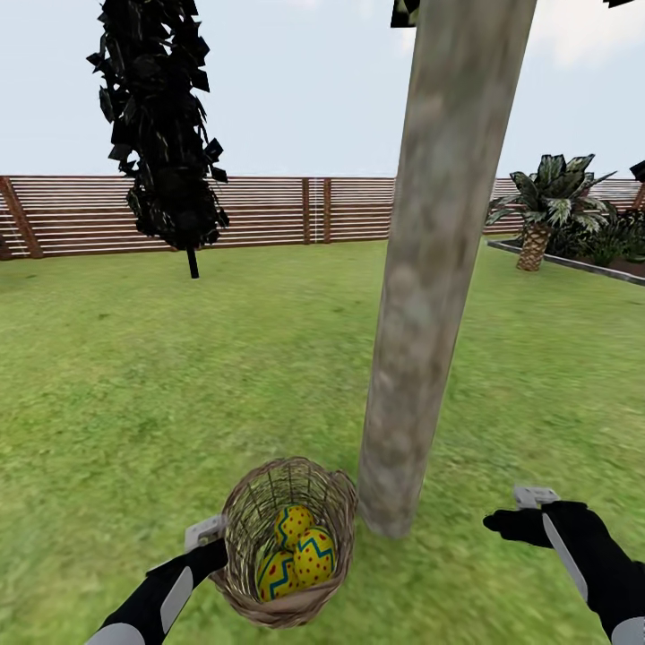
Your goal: Take the three Easter eggs out of the wicker basket on the lawn in the garden, then place them on the lawn next to a single tree (choose any tree) so that all three eggs are next to the same tree and none are left in the basket.
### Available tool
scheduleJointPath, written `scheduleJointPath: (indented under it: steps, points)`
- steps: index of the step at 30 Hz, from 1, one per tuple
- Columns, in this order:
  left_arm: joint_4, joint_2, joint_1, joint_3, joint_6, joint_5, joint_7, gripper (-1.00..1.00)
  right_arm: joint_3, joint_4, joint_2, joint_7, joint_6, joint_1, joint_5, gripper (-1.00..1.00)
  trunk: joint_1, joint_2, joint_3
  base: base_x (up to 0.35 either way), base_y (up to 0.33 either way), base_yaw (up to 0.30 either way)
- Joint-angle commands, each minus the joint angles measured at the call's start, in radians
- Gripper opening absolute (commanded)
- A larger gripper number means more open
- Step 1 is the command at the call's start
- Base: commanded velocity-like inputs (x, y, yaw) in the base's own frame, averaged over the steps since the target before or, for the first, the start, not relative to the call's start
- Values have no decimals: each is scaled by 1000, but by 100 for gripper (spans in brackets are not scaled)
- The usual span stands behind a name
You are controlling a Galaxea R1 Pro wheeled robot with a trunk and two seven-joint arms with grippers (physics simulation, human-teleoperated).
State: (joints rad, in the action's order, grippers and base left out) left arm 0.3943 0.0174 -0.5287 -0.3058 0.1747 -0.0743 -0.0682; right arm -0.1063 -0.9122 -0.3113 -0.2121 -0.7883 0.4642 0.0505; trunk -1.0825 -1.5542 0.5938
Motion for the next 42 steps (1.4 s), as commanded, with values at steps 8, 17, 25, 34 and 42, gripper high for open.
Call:
scheduleJointPath:
  steps: [8,17,25,34,42]
  points:
    - [3,-17,0,-6,8,-12,-5,-100,33,26,0,3,-1,1,5,100,-31,-57,26,0,0,0]
    - [1,-18,0,-6,8,-12,-5,-100,33,32,0,3,0,1,5,100,-65,-120,54,0,0,0]
    - [5,-17,0,-6,8,-12,-5,-100,33,32,0,3,0,1,5,100,-96,-176,79,0,0,0]
    - [0,-16,0,-6,7,-12,-6,-100,34,60,0,5,1,1,4,100,-130,-239,108,0,0,0]
    - [-1,-16,0,-6,6,-12,-5,-100,34,61,0,4,0,1,5,100,-161,-295,133,0,0,0]
